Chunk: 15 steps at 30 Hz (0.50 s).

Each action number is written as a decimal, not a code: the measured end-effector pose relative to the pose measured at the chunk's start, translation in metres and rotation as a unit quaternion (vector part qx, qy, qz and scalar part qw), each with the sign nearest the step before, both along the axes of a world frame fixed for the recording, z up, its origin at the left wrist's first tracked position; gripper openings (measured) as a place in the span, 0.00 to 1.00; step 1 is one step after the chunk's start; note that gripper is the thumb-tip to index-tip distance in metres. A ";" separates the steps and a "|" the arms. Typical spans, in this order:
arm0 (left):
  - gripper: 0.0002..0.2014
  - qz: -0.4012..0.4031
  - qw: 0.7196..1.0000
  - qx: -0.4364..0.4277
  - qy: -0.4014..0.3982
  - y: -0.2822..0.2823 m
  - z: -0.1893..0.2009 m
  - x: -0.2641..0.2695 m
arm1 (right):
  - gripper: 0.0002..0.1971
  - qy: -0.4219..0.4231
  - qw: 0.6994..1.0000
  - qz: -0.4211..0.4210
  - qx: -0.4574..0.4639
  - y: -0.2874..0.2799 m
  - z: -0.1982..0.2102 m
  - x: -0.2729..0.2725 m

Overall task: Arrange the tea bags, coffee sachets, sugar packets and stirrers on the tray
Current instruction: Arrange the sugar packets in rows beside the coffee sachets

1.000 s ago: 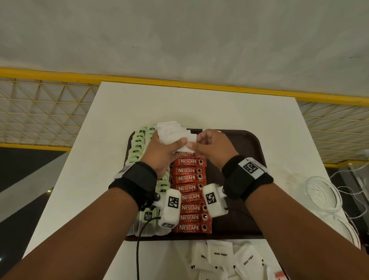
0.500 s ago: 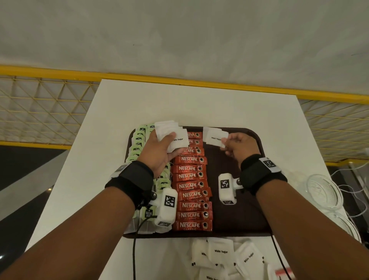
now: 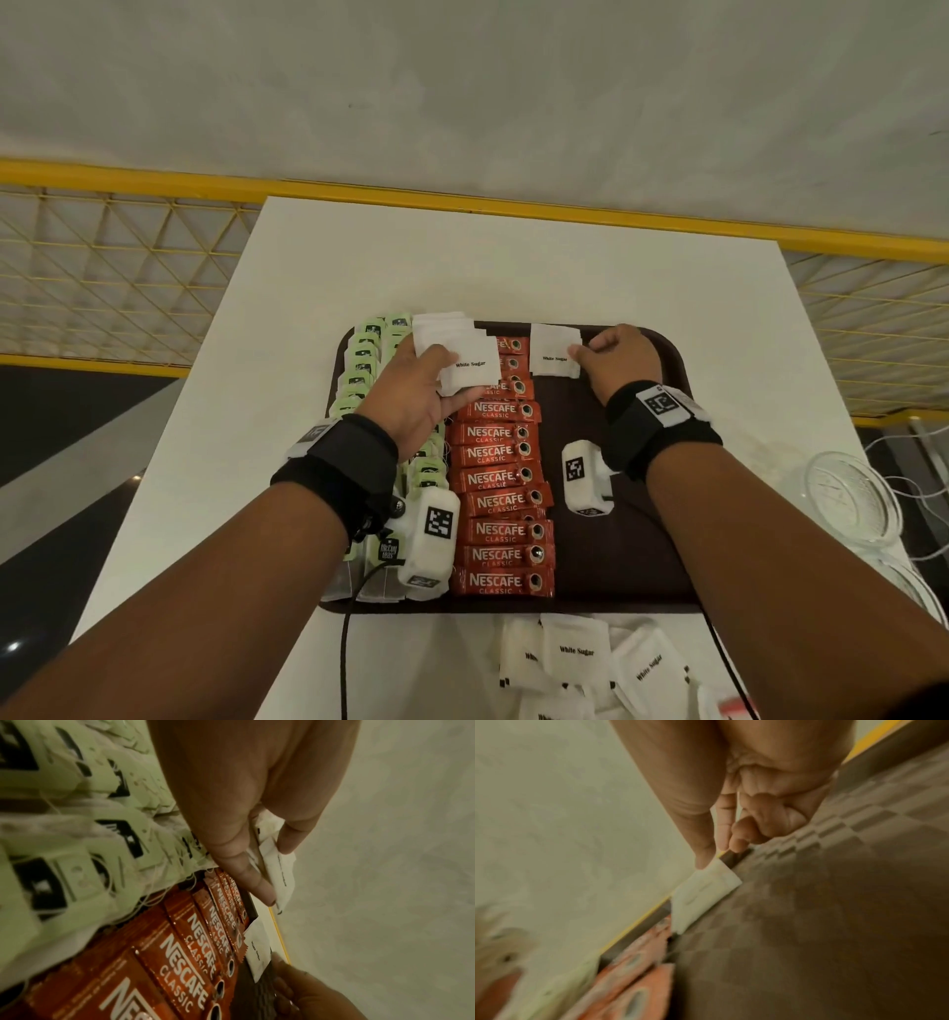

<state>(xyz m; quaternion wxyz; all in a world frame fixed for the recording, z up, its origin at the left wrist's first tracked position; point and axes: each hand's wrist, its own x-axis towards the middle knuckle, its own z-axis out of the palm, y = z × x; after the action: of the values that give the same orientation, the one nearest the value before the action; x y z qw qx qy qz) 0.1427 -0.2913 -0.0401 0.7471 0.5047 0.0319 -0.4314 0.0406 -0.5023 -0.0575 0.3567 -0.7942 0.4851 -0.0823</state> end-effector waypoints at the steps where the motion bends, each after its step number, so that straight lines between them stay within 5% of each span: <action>1: 0.16 -0.001 1.000 0.001 -0.007 -0.001 0.000 -0.001 | 0.13 -0.019 1.000 0.018 -0.007 0.007 0.008 0.000; 7: 0.24 -0.008 0.999 0.011 -0.045 -0.009 -0.001 -0.004 | 0.13 -0.089 0.957 0.205 0.188 0.053 0.042 0.001; 15: 0.24 0.005 0.999 -0.010 -0.032 -0.005 0.001 -0.002 | 0.10 -0.144 0.967 0.051 0.204 0.023 0.021 -0.019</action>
<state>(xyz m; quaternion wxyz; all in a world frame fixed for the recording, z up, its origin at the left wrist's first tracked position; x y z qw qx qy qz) 0.1408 -0.2966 -0.0388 0.7547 0.5107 0.0059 -0.4118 0.0216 -0.4789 -0.0367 0.5811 -0.7080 0.3939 -0.0769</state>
